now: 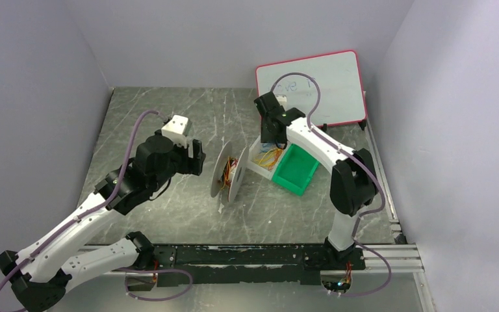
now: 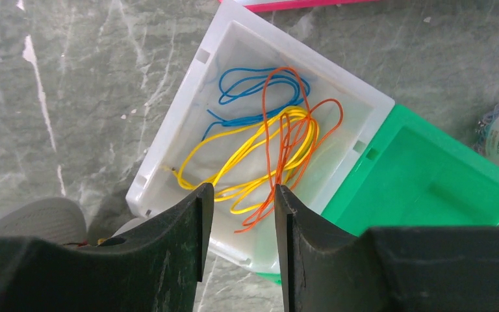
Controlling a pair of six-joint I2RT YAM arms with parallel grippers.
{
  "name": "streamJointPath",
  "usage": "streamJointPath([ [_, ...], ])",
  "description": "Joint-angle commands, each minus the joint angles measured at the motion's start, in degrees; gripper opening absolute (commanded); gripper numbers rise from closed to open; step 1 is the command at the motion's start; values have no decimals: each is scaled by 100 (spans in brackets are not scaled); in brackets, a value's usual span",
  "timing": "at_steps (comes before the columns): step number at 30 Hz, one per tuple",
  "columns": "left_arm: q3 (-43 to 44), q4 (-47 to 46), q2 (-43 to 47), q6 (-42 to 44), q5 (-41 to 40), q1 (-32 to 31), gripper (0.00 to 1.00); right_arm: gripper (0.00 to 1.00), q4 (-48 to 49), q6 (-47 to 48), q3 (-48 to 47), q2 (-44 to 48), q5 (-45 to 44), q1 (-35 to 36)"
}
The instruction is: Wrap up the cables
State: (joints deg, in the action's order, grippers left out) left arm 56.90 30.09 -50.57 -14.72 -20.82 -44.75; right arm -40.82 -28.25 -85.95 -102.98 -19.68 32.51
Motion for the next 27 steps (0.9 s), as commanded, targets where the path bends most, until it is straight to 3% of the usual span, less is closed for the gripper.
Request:
streamJointPath([
  [1,-78,-118,166,43,-86,-42,80,43,-606,527,-452,-443,162,-141],
  [16,-118,-144,359,23,65,-41,82,38,-866,918,-864,-1242,715,-390],
  [27,-154,-127,443,8,5,-36,82,27,-771,894,-792,-1591,1005,-400],
])
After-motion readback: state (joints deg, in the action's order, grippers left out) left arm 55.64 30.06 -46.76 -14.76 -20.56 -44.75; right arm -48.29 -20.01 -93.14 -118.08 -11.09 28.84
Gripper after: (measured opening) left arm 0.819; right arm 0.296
